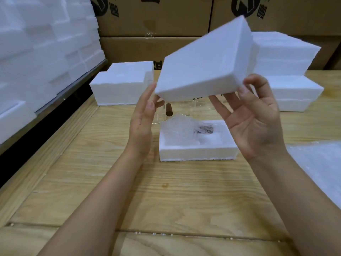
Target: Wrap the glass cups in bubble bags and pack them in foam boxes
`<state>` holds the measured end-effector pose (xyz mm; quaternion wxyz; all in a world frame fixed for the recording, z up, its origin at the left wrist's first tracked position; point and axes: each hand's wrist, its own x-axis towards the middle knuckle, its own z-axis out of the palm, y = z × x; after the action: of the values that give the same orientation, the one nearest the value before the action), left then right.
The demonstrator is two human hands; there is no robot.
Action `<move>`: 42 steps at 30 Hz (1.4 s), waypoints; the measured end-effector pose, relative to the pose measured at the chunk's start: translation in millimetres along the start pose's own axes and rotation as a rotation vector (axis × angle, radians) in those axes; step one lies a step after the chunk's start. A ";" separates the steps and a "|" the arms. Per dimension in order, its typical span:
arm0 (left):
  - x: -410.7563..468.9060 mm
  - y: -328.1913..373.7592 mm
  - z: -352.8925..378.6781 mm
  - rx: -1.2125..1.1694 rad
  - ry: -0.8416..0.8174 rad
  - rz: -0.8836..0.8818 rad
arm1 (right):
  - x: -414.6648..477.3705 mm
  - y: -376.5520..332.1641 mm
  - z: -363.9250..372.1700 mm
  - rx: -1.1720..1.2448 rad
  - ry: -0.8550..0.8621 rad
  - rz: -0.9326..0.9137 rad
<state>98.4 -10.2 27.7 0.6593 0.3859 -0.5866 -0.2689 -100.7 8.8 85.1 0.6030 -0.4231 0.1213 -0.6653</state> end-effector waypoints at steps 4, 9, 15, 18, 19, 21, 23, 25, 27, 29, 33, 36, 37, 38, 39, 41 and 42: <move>4.8 5.4 -5.6 -0.082 0.160 -0.050 | 5.2 2.6 -9.7 -0.092 0.117 0.064; 8.3 10.7 -8.1 -0.207 0.225 -0.170 | 14.4 -1.1 -26.7 -0.299 0.229 0.229; 2.6 12.3 -6.4 -0.172 0.128 -0.148 | 25.1 -16.2 -57.5 -0.547 0.035 0.331; -0.8 11.7 -5.1 -0.130 0.090 -0.158 | 22.3 -15.3 -64.8 -0.670 -0.030 0.349; -1.4 11.3 -4.8 -0.117 0.094 -0.162 | 20.5 -12.6 -65.7 -0.705 -0.022 0.342; -2.1 10.1 -5.4 -0.099 0.111 -0.169 | 19.1 -7.1 -67.5 -0.750 -0.002 0.300; -2.3 7.8 -5.5 -0.084 0.111 -0.185 | 19.2 -3.5 -67.4 -0.757 0.012 0.270; -2.5 5.5 -4.5 -0.067 0.103 -0.208 | 19.8 -0.3 -68.5 -0.732 0.038 0.279; -2.2 4.3 -3.8 -0.036 0.106 -0.214 | 19.5 3.7 -70.0 -0.723 0.062 0.310; -1.8 3.3 -3.7 0.003 0.104 -0.211 | 19.0 7.3 -71.9 -0.730 0.071 0.328; -2.5 -2.0 -4.4 0.000 0.096 -0.223 | 18.5 9.1 -73.7 -0.723 0.070 0.351; -3.0 -7.3 -4.2 0.014 0.088 -0.227 | 18.1 10.4 -76.1 -0.717 0.087 0.373; -3.2 -8.8 -4.1 0.014 0.085 -0.235 | 17.7 10.8 -77.2 -0.719 0.086 0.379; -3.3 -10.2 -4.1 0.008 0.082 -0.245 | 17.2 10.9 -78.1 -0.717 0.082 0.387; -3.3 -11.4 -4.1 0.004 0.077 -0.256 | 16.6 10.9 -78.7 -0.708 0.078 0.395; -3.1 -12.1 -3.4 0.013 0.058 -0.267 | 15.7 10.2 -79.1 -0.691 0.067 0.387; -3.2 -11.7 -3.3 0.005 0.036 -0.268 | 15.6 9.9 -78.9 -0.695 0.061 0.369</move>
<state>102.2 -13.6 16.2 0.6269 0.4672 -0.5187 -0.3459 -148.3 -35.2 36.7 0.5294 -0.5532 0.4311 -0.4774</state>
